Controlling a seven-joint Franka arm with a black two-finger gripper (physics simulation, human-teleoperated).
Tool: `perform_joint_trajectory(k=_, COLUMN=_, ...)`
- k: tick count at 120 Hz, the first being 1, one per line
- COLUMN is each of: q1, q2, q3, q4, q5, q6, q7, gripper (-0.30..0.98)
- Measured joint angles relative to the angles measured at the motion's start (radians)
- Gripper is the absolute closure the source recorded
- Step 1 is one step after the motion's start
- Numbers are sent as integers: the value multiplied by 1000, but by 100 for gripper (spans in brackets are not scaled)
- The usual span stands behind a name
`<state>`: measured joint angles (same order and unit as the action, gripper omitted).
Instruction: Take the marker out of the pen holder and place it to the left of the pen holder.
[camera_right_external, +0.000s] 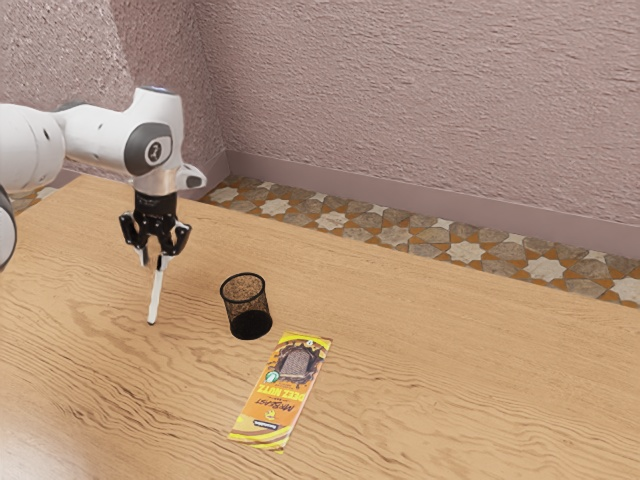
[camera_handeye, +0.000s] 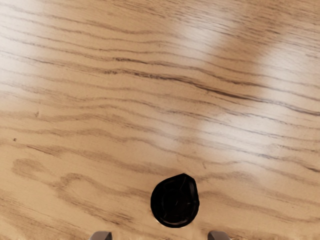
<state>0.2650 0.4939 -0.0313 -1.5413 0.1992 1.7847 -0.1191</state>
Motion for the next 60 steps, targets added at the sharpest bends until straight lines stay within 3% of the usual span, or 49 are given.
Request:
perform_joint_trajectory(k=24, q1=-18, q2=-98, q3=7, q4=-23, q5=-11, q6=-16, q7=53, gripper=19)
perform_joint_trajectory(k=45, q1=-201, q2=-503, q3=55, q4=-147, q5=-14, q6=-9, q7=71, gripper=8)
perform_joint_trajectory(k=53, q1=-315, q2=-603, q3=101, q4=-145, q5=-16, q6=-55, q7=62, gripper=6)
perform_joint_trajectory(k=60, q1=-312, q2=-644, q3=114, q4=-118, q5=-11, q6=-107, q7=51, gripper=5)
